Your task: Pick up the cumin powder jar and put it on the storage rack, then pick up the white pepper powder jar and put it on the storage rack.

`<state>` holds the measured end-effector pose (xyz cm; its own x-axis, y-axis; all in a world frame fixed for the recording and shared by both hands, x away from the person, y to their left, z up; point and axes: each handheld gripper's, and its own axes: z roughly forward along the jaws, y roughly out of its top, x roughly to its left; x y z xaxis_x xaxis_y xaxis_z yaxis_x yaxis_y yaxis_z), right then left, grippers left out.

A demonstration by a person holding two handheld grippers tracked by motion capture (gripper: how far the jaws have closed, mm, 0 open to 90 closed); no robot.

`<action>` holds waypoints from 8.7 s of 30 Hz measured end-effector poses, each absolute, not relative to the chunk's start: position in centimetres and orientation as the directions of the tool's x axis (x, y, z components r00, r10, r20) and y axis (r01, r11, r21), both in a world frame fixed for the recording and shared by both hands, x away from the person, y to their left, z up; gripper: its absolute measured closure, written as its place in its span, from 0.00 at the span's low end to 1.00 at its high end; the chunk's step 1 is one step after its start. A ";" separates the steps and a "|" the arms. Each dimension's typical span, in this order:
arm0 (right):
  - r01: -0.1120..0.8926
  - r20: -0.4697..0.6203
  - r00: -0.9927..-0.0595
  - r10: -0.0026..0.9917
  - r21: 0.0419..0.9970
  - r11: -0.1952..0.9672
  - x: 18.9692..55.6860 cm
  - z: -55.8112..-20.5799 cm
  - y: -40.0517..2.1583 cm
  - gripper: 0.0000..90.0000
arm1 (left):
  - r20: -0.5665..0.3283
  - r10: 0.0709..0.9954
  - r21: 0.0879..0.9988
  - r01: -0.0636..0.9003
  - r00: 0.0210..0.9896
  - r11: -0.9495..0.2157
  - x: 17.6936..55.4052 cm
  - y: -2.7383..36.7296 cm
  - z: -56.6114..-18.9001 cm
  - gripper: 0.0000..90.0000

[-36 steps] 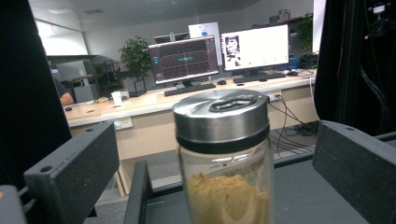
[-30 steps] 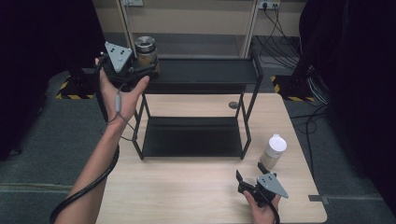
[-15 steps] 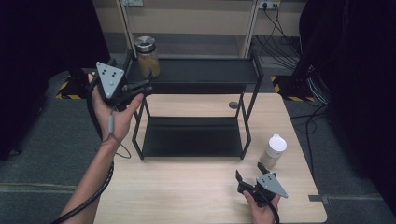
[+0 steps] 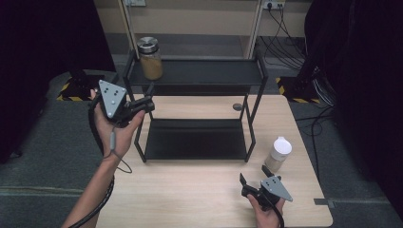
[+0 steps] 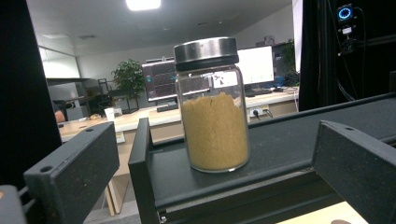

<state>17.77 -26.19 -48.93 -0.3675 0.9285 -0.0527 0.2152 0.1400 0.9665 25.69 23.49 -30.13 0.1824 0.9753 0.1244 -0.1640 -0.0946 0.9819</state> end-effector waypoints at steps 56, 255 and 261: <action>0.213 -0.051 -0.366 0.929 0.968 0.137 17.7 -49.0 -26.2 0.13 | 0.158 0.954 0.985 -0.110 0.254 -0.134 21.4 24.2 -39.7 0.00; -0.014 0.007 -0.311 0.950 1.000 -0.012 18.6 -43.1 -27.7 0.34 | -0.007 0.925 0.988 0.145 0.380 -0.052 18.3 24.0 -51.3 0.00; -0.045 -0.021 -0.385 0.923 0.999 0.004 18.5 -42.0 -26.6 0.34 | -0.007 0.925 0.988 0.144 0.381 -0.052 18.3 24.1 -51.3 0.00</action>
<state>18.50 -26.61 -41.99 -0.3851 0.9226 -0.0213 -0.0447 0.0044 0.9990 18.28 24.05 -51.33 0.3811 0.9245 -0.0069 0.1443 -0.0521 0.9882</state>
